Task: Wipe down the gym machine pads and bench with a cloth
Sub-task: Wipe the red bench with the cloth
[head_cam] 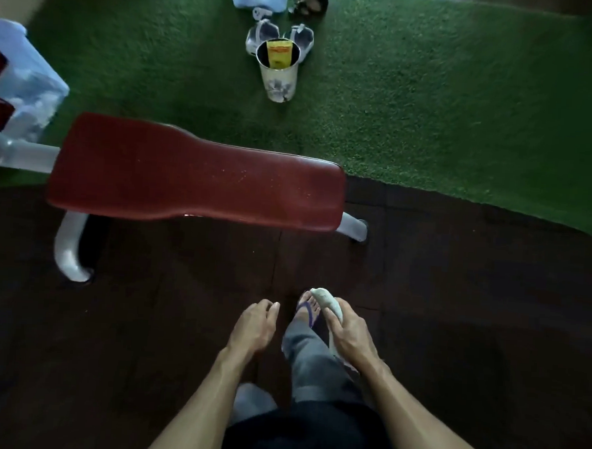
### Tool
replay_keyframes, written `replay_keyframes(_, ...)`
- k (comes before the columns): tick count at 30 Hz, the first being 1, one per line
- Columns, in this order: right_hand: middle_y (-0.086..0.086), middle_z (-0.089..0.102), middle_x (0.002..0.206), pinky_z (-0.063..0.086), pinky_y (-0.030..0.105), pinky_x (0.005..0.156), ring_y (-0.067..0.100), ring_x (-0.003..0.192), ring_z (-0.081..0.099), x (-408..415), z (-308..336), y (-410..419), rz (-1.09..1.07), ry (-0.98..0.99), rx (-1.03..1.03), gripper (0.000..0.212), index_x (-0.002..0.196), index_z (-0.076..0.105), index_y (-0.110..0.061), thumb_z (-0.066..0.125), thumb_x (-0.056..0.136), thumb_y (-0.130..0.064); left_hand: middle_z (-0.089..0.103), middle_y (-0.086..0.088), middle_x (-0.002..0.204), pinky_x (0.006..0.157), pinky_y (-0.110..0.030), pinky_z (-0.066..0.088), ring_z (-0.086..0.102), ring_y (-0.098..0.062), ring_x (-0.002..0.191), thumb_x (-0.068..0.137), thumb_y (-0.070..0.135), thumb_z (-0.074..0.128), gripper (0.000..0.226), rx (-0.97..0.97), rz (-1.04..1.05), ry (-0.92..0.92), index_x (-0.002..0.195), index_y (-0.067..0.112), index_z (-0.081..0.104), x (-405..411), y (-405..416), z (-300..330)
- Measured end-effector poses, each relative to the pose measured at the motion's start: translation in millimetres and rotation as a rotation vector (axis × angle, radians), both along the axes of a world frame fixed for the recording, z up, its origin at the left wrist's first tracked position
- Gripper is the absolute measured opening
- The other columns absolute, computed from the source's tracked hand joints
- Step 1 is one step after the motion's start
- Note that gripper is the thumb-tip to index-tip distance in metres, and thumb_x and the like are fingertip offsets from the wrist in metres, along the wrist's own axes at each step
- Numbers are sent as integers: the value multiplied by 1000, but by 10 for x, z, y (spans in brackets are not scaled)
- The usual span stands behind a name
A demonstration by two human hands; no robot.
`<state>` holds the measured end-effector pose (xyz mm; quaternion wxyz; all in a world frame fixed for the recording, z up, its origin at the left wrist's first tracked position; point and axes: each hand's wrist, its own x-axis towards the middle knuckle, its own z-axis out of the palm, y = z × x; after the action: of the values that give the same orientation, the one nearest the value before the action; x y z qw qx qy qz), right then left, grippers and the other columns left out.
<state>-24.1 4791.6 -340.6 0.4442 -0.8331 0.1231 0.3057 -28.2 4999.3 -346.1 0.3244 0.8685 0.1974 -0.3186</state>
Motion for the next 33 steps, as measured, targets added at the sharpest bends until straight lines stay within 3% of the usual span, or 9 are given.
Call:
replay_keyframes(7,-5,69,91,43,5,67,-5,78,63,1283,-455,341,-61,-18,7,20,120,59,-23,50,103,-30,67,-5,107,94,-47,49,63,-27,104,102,39,40,31,67,29,-117,110,20,64,1492,350,-438)
replay_keyframes(11,-8,67,106,39,1,75,11,101,66,2054,-941,496,-148,-108,-33,31,133,56,-22,50,103,-30,66,-5,105,91,-47,50,63,-30,102,101,33,44,25,137,-31,-301,108,21,64,2380,712,-960)
replay_keyframes(12,-7,66,116,39,2,83,13,111,63,2242,-1092,538,-176,-141,-38,37,138,54,-20,50,103,-34,66,-5,106,90,-47,50,63,-29,101,101,32,44,25,156,-62,-353,110,20,64,2586,805,-1102)
replay_keyframes(15,3,55,146,42,28,109,18,135,51,2757,-1548,680,-253,-298,-88,51,148,45,-16,47,103,-41,65,-6,115,90,-44,49,61,-27,103,101,31,45,28,232,-138,-504,116,17,65,3146,1066,-1482)
replay_keyframes(19,9,45,155,29,40,121,28,147,35,3382,-2221,1005,-291,-463,-149,53,151,39,-15,47,104,-38,56,-10,129,94,-46,45,54,-31,115,100,30,49,30,361,-302,-631,123,16,62,3605,1503,-2017)
replay_keyframes(23,15,27,163,15,53,125,34,154,15,3612,-2884,1490,-125,-512,-378,72,155,32,-16,35,98,-59,32,-12,156,114,-48,30,32,-30,145,101,36,42,46,476,-476,-680,143,17,45,3747,1893,-2488)
replay_keyframes(26,12,19,166,13,51,125,32,155,8,3534,-3067,1679,-150,-568,-564,70,157,29,-20,35,100,-60,14,-11,165,121,-48,18,16,-27,153,101,47,28,61,562,-522,-622,154,18,28,3778,1969,-2700)
replay_keyframes(30,10,25,164,21,47,124,29,155,11,3363,-3092,1492,-54,-657,-542,58,154,37,-21,30,104,-51,9,-8,166,123,-47,12,12,-25,154,100,49,29,63,591,-507,-623,156,22,22,3782,1956,-2774)
replay_keyframes(33,6,27,164,21,43,125,24,156,11,3239,-3042,1239,-37,-608,-507,55,153,39,-26,30,104,-50,10,-8,166,123,-47,14,13,-25,154,100,50,30,63,616,-513,-613,156,23,21,3795,1983,-2749)
